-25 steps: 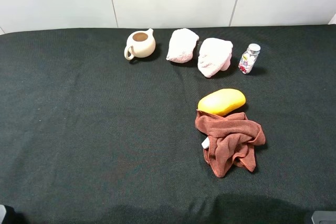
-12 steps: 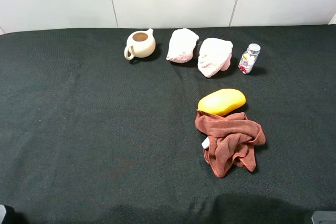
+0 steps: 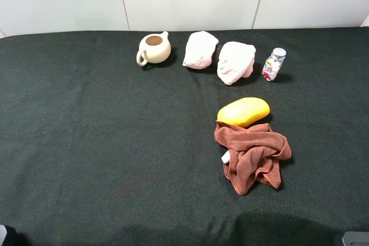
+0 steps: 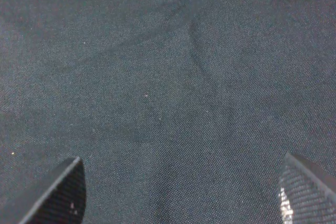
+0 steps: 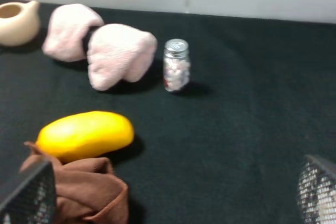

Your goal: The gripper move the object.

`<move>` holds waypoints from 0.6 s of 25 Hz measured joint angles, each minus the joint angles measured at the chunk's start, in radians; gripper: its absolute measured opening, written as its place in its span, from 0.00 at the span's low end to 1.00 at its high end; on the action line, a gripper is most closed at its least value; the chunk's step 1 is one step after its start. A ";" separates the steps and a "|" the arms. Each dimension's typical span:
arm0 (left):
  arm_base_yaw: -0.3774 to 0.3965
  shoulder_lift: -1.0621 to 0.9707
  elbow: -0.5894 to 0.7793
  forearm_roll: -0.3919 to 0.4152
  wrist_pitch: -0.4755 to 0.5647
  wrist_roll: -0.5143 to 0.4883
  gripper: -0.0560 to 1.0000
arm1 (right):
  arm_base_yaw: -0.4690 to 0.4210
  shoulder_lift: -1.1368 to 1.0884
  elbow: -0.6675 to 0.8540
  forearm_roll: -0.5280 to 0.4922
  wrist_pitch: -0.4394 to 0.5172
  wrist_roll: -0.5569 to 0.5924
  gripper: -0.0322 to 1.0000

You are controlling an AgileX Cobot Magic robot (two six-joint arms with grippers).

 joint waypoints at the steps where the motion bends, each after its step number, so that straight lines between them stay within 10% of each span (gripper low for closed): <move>1: 0.000 0.000 0.000 0.000 0.000 0.000 0.75 | -0.026 0.000 0.000 0.000 0.000 0.000 0.70; 15: 0.000 0.000 0.000 0.000 0.000 0.000 0.75 | -0.111 0.000 0.000 0.068 0.000 -0.058 0.70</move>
